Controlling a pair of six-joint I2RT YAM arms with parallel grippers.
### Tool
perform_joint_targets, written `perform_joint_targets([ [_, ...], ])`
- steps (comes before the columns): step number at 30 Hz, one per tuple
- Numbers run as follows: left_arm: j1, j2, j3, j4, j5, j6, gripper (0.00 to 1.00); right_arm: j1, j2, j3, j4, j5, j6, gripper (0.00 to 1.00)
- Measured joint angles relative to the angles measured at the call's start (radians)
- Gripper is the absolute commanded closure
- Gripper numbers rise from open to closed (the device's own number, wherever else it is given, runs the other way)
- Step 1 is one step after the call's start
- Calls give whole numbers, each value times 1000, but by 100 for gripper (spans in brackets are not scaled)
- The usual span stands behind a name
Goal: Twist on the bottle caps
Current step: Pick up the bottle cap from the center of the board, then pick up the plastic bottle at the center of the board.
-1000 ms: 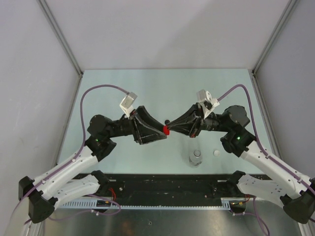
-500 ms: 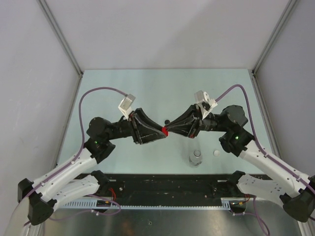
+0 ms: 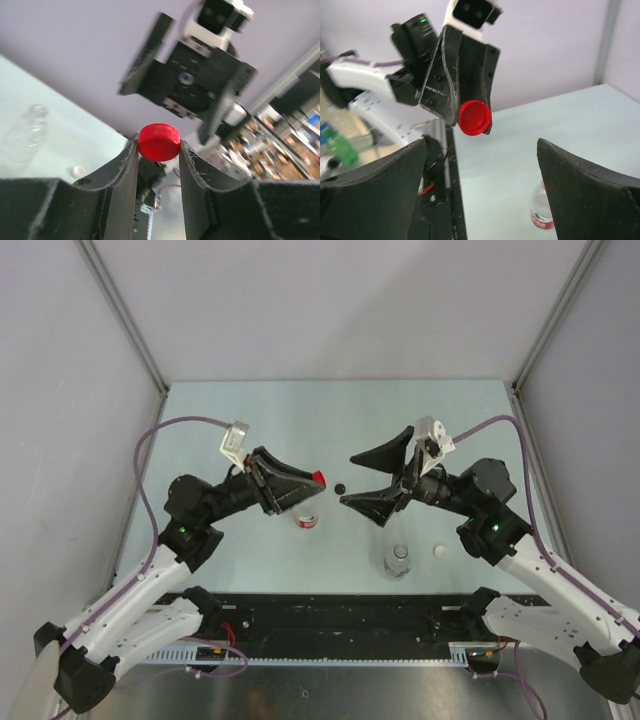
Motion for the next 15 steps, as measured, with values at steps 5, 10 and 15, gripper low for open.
perform_joint_targets([
  [5, 43, -26, 71, -317, -250, 130, 73, 32, 8, 0, -69, 211, -47, 1],
  [10, 45, -94, 120, -566, -526, 233, 70, 149, 180, -13, -82, 378, -161, 1],
  [15, 46, -181, 102, -695, -715, 275, 69, 174, 375, -130, -10, 426, -248, 1],
])
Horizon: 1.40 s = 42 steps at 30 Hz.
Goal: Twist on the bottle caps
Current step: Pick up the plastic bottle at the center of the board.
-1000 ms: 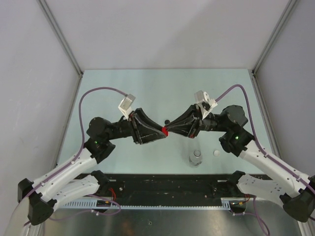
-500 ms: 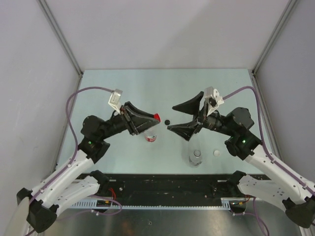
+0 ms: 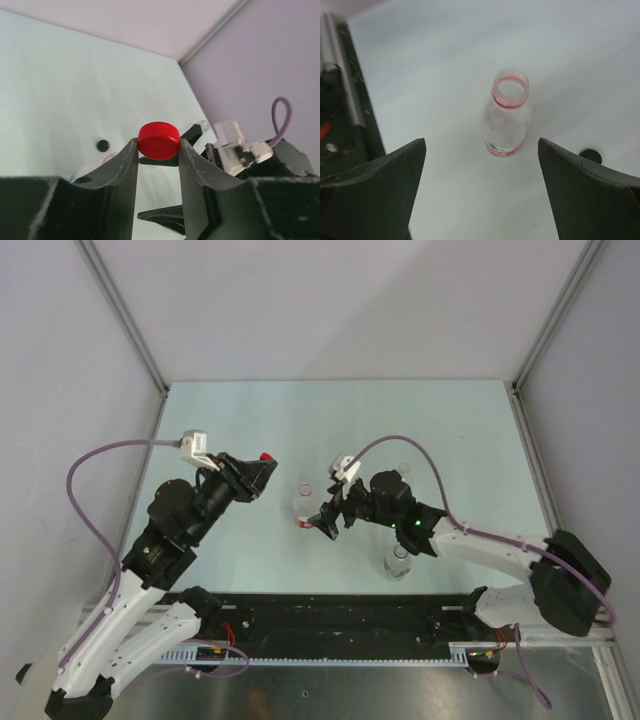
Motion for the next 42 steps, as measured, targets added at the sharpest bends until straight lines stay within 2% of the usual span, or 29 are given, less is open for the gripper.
perform_joint_targets([
  [6, 0, -37, -14, -61, -128, 28, 69, -8, 175, -45, 165, -20, -87, 2],
  [14, 0, -17, -14, -79, -200, 55, 69, -89, 332, -52, 390, -107, -113, 3],
  [33, 0, -19, -14, -89, -255, 73, 68, -92, 511, -56, 623, -132, -153, 4],
  [42, 0, -48, -14, -90, -260, 73, 68, -61, 580, -37, 660, -124, -164, 4],
])
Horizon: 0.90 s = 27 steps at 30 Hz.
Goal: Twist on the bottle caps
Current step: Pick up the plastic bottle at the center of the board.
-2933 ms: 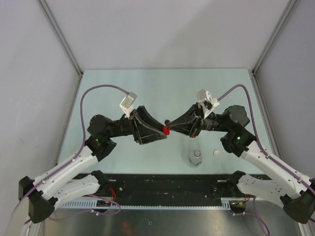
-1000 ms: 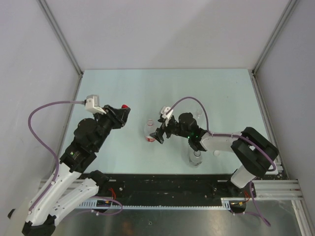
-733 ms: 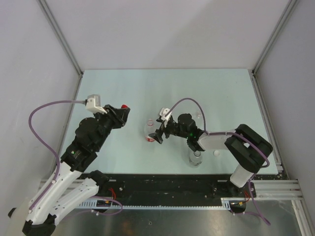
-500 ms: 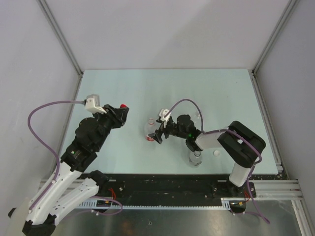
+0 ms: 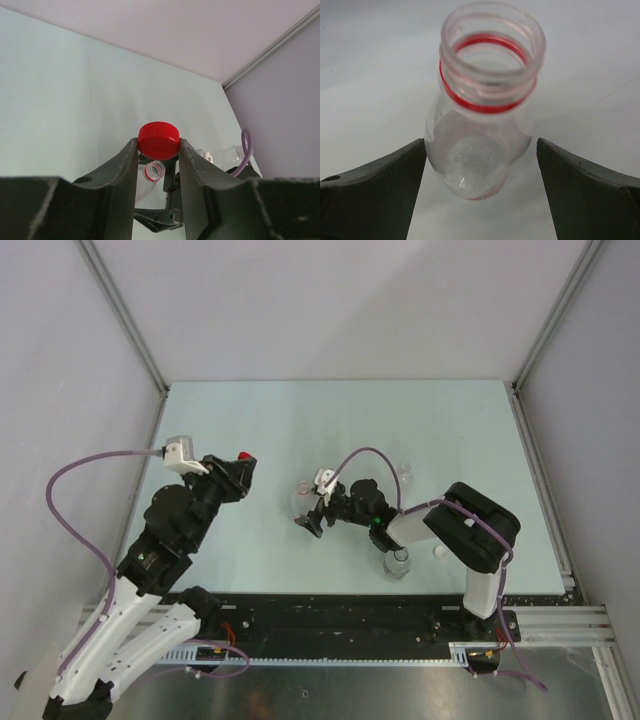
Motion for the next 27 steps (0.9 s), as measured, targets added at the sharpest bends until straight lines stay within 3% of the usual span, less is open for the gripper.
perform_joint_targets([
  [27, 0, -56, -5, -3, 0, 0, 69, 19, 74, 95, 11, 45, -71, 12],
])
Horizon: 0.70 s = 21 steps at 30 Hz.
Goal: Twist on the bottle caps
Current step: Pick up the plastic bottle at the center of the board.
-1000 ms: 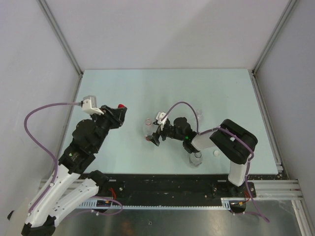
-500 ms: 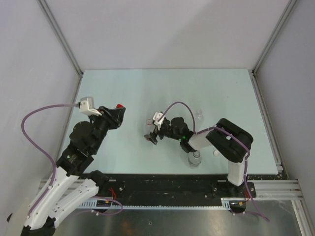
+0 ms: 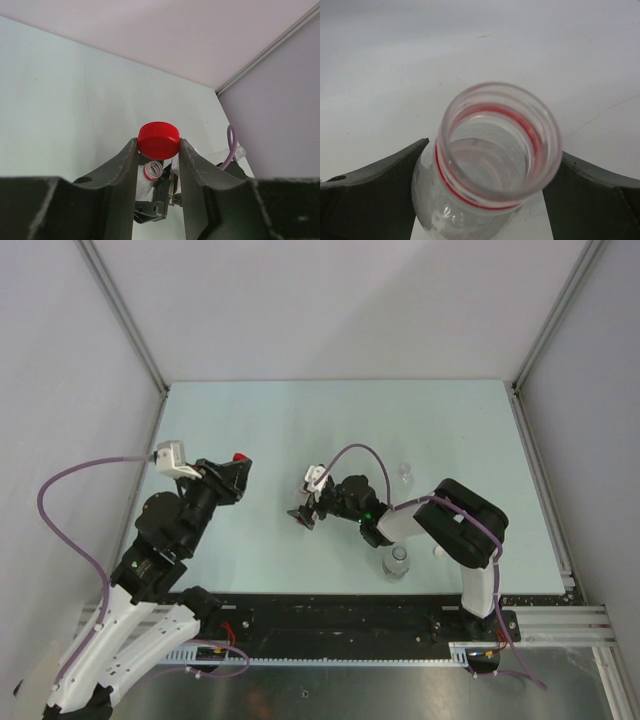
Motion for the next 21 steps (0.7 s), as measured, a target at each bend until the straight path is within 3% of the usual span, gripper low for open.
perform_joint_targets([
  [21, 0, -18, -2, 0, 0, 0, 69, 13, 31, 22, -72, 26, 17, 12],
])
